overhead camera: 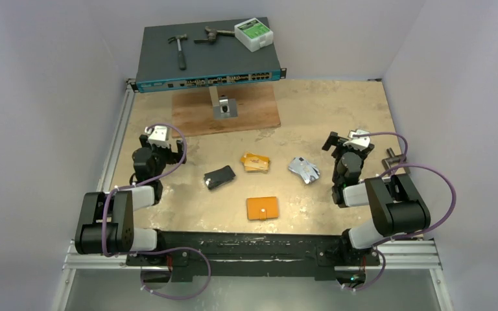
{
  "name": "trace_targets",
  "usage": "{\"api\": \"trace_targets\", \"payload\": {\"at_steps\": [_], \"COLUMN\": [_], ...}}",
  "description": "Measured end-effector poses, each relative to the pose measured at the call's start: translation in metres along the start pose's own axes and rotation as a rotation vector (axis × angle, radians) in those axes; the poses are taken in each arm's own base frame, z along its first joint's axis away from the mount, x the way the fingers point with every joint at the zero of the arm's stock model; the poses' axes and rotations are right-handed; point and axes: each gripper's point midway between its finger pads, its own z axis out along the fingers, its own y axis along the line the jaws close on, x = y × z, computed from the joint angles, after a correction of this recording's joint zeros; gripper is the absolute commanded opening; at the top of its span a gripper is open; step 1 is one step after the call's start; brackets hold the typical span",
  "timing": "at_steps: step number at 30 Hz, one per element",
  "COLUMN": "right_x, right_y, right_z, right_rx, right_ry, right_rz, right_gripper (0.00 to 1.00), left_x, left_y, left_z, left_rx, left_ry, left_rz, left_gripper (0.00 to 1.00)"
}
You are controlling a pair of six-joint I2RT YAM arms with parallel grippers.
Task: Put the credit cards into the card holder
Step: Pick up the card holder from the corner of the board.
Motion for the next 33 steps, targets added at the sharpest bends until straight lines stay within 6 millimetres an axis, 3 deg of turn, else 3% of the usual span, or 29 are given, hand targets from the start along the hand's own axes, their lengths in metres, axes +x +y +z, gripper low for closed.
{"api": "trace_targets", "payload": {"at_steps": [11, 14, 16, 17, 20, 21, 23, 25, 30, 33], "right_x": [0.000, -0.008, -0.023, -0.035, -0.099, -0.121, -0.138, -0.130, -0.054, -0.015], "right_y": [-0.002, -0.001, 0.010, 0.020, 0.055, 0.068, 0.084, 0.096, 0.115, 0.154], "right_z": [0.000, -0.004, -0.001, 0.003, 0.019, 0.020, 0.013, -0.003, -0.057, -0.104], "right_rx": [0.008, 0.041, 0.065, 0.056, -0.001, -0.045, -0.119, -0.201, -0.327, -0.406], "right_ry": [-0.001, -0.003, 0.031, 0.045, 0.037, 0.040, 0.065, 0.139, 0.433, 0.600], "right_rz": [-0.003, -0.017, 0.003, 0.029, 0.179, 0.245, 0.328, 0.386, 0.377, 0.275], "right_gripper": [0.99, 0.99, 0.99, 0.99, 0.99, 0.99, 0.99, 0.99, 0.98, 0.98], "left_x": [0.000, -0.002, -0.032, -0.058, -0.136, -0.151, -0.157, -0.141, -0.105, -0.092], "left_y": [-0.001, -0.005, -0.006, -0.007, -0.011, -0.014, -0.020, -0.027, -0.039, -0.045], "left_z": [0.000, -0.002, 0.004, 0.008, 0.006, -0.001, -0.020, -0.044, -0.086, -0.102], "left_rx": [0.010, 0.049, 0.083, 0.105, 0.161, 0.174, 0.195, 0.210, 0.245, 0.280], "left_ry": [0.004, 0.093, 0.144, 0.157, 0.134, 0.135, 0.166, 0.245, 0.386, 0.456], "left_rz": [-0.002, -0.016, -0.002, 0.006, 0.050, 0.056, 0.060, 0.045, 0.025, 0.028], "left_gripper": [1.00, 1.00, 1.00, 1.00, 1.00, 1.00, 1.00, 1.00, 0.96, 0.92]}}
